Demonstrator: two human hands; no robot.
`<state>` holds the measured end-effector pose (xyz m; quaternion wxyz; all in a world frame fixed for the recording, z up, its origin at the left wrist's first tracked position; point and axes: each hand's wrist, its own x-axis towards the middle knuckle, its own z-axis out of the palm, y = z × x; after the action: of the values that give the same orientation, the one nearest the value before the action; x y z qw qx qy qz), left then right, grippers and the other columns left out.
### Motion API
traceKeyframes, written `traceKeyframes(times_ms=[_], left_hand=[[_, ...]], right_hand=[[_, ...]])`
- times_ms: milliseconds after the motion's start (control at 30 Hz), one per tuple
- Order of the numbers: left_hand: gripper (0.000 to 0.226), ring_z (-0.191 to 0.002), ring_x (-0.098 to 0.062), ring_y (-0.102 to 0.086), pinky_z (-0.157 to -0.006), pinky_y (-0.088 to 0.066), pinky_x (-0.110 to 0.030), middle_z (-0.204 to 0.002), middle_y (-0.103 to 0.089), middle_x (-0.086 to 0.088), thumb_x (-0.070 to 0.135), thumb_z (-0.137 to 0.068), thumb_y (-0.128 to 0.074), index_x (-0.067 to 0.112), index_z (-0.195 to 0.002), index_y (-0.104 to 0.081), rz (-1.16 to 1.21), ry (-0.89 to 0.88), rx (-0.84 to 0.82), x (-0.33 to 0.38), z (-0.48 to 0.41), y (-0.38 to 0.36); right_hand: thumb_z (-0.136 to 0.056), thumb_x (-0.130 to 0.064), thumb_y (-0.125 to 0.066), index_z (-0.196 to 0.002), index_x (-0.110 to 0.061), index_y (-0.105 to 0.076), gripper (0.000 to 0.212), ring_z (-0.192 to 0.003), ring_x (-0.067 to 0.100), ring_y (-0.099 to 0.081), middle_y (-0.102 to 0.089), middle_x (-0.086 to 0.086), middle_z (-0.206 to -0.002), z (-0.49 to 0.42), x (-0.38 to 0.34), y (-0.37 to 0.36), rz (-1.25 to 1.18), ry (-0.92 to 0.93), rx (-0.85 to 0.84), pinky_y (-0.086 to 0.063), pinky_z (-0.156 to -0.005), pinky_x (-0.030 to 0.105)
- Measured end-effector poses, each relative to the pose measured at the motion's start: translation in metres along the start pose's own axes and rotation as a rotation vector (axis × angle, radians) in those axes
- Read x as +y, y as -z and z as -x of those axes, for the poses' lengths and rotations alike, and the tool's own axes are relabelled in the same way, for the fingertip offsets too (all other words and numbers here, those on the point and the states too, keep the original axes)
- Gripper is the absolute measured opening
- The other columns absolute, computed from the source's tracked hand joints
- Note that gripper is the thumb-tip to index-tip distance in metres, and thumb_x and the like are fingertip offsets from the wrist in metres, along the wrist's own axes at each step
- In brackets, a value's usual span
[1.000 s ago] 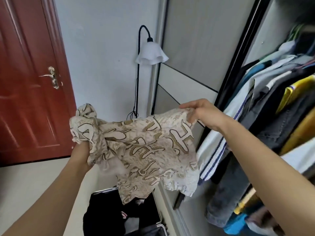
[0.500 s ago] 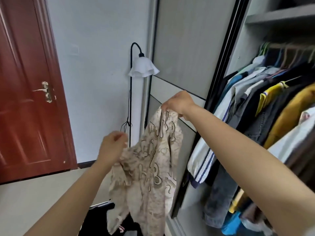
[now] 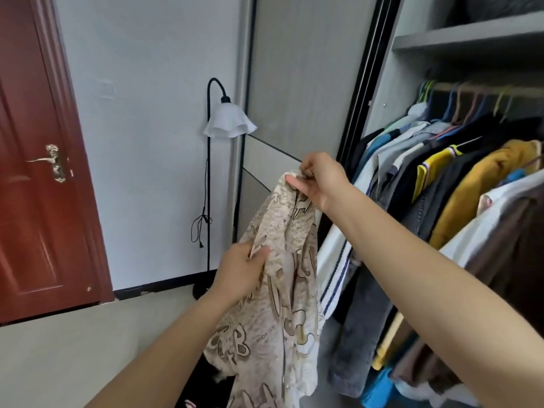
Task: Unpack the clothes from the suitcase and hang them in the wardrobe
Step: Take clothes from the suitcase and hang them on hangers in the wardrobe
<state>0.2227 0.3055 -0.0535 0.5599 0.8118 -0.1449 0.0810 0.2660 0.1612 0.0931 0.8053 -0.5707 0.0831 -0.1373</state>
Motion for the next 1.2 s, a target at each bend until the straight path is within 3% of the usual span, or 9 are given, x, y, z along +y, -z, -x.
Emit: traceKeyframes(times_ms=[67, 167, 367, 467, 567, 800, 933, 1067, 1200], left_hand=[[0.041, -0.055, -0.01, -0.047, -0.058, -0.036, -0.025, -0.056, -0.051, 0.006, 0.03, -0.097, -0.054, 0.014, -0.06, -0.049, 0.139, 0.06, 0.159, 0.003, -0.013, 0.0], [0.019, -0.081, -0.019, -0.065, -0.08, -0.051, -0.034, -0.089, -0.07, 0.001, 0.023, -0.097, -0.052, 0.013, -0.095, -0.068, 0.252, 0.064, 0.244, 0.017, -0.036, 0.004], [0.022, -0.088, -0.023, -0.063, -0.085, -0.047, -0.031, -0.089, -0.07, -0.004, 0.034, -0.081, -0.067, 0.013, -0.088, -0.07, 0.308, 0.165, -0.004, 0.082, -0.078, -0.026], [0.037, -0.092, -0.027, -0.068, -0.089, -0.052, -0.041, -0.092, -0.073, -0.008, 0.028, -0.06, -0.082, 0.011, -0.09, -0.071, 0.072, 0.034, -0.23, 0.111, -0.09, -0.034], [0.024, -0.081, -0.026, -0.063, -0.067, -0.044, -0.035, -0.081, -0.068, -0.008, 0.028, -0.077, -0.078, 0.008, -0.077, -0.064, -0.279, -0.261, -0.018, 0.146, -0.103, -0.055], [0.023, -0.071, -0.016, -0.048, -0.064, -0.038, -0.029, -0.067, -0.052, -0.004, 0.017, -0.079, -0.063, 0.011, -0.059, -0.052, 0.446, -0.159, 0.155, 0.228, -0.127, -0.117], [0.021, -0.065, -0.013, -0.062, -0.052, -0.041, -0.02, -0.078, -0.063, -0.005, 0.025, -0.072, -0.078, 0.013, -0.081, -0.064, 0.399, -0.068, -0.223, 0.256, -0.122, -0.16], [0.063, -0.103, -0.024, -0.054, -0.076, -0.038, -0.029, -0.119, -0.057, -0.012, 0.031, -0.076, -0.078, 0.003, -0.127, -0.054, 0.318, -0.006, -0.322, 0.272, -0.128, -0.2], [0.05, -0.104, -0.022, -0.048, -0.088, -0.041, -0.034, -0.121, -0.053, -0.003, 0.029, -0.078, -0.076, 0.005, -0.117, -0.054, 0.357, -0.027, -0.459, 0.294, -0.114, -0.244]], right_hand=[[-0.084, 0.012, -0.041, -0.066, -0.01, -0.041, 0.029, -0.047, 0.017, -0.052, -0.038, 0.005, -0.071, -0.007, -0.006, 0.028, 0.057, 0.053, 0.005, -0.058, -0.08, 0.038], [-0.075, 0.008, -0.05, -0.056, -0.011, -0.038, 0.03, -0.045, 0.016, -0.04, -0.038, 0.002, -0.053, -0.016, -0.005, 0.074, 0.721, 0.305, 0.063, -0.039, -0.053, 0.035], [-0.089, -0.023, -0.062, -0.082, -0.012, -0.054, 0.016, -0.087, 0.029, -0.059, -0.054, 0.005, -0.088, -0.018, -0.001, 0.16, 1.829, 0.43, 0.263, -0.046, -0.063, 0.035], [-0.087, -0.037, -0.066, -0.092, -0.017, -0.058, 0.022, -0.112, 0.027, -0.043, -0.044, 0.004, -0.112, -0.015, -0.019, 0.198, 1.895, 0.396, 0.326, -0.045, -0.086, 0.044], [-0.085, -0.027, -0.065, -0.084, -0.014, -0.052, 0.018, -0.09, 0.026, -0.057, -0.054, 0.004, -0.09, 0.001, -0.045, 0.223, 1.76, 0.225, 0.278, -0.045, -0.066, 0.032], [-0.072, -0.007, -0.071, -0.076, -0.001, -0.066, 0.008, -0.072, 0.019, -0.059, -0.062, 0.01, -0.075, 0.05, -0.128, 0.273, 1.048, 0.189, 0.061, -0.043, -0.068, 0.03], [-0.073, -0.013, -0.077, -0.064, -0.005, -0.069, 0.015, -0.056, 0.012, -0.051, -0.057, 0.005, -0.06, 0.073, -0.154, 0.32, 1.423, 0.088, 0.238, -0.04, -0.055, 0.025], [-0.081, -0.017, -0.076, -0.057, -0.015, -0.065, 0.026, -0.042, 0.009, -0.049, -0.055, 0.002, -0.051, 0.093, -0.178, 0.357, 1.405, 0.105, 0.448, -0.04, -0.05, 0.025], [-0.079, -0.013, -0.07, -0.072, -0.001, -0.067, 0.014, -0.045, 0.019, -0.056, -0.067, 0.014, -0.056, 0.106, -0.19, 0.375, 1.603, -0.197, 0.525, -0.049, -0.054, 0.031]])
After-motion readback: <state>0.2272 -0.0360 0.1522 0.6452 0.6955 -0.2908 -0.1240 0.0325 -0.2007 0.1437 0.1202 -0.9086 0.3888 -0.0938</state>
